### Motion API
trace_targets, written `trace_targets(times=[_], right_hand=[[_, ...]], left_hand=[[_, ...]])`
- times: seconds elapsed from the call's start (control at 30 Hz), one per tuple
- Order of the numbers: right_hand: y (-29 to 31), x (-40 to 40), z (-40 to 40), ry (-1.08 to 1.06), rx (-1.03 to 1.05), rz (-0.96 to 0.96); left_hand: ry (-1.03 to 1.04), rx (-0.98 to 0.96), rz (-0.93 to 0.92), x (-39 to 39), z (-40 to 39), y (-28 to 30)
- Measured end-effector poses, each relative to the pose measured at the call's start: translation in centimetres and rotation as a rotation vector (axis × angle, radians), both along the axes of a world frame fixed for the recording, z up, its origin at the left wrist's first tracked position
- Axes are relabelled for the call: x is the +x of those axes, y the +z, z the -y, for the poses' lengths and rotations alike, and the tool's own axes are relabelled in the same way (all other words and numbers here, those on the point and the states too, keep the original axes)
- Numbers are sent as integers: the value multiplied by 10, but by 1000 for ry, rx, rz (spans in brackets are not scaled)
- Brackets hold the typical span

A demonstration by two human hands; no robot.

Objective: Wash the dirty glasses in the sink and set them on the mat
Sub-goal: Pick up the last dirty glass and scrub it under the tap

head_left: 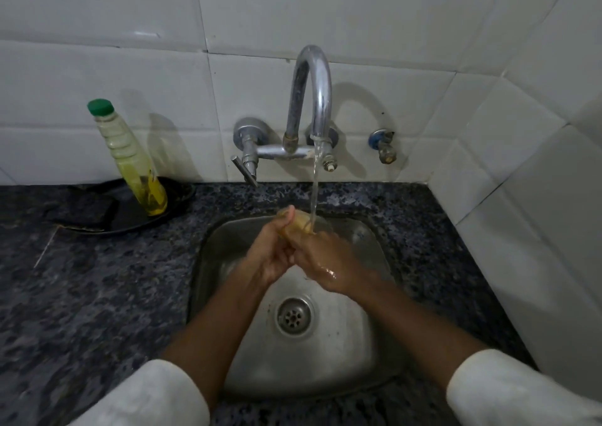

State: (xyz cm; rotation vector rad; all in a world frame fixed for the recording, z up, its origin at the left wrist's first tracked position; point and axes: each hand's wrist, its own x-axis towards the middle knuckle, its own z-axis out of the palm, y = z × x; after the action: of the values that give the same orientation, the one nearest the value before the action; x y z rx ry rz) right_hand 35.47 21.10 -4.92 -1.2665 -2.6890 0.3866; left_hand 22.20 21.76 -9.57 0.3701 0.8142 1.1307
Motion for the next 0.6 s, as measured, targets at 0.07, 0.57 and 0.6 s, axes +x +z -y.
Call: trace_targets(times=[0.07,0.57,0.6], right_hand=[[-9,5,-6,-28,49,80],[-1,-30,4,-418,-56,-667],[-4,-33,8,-468,-96,-824]], left_hand=[[-35,-54,-79,0,3,0],[89,40,292,20,17,-7],[112,68,317,19,14,-12]])
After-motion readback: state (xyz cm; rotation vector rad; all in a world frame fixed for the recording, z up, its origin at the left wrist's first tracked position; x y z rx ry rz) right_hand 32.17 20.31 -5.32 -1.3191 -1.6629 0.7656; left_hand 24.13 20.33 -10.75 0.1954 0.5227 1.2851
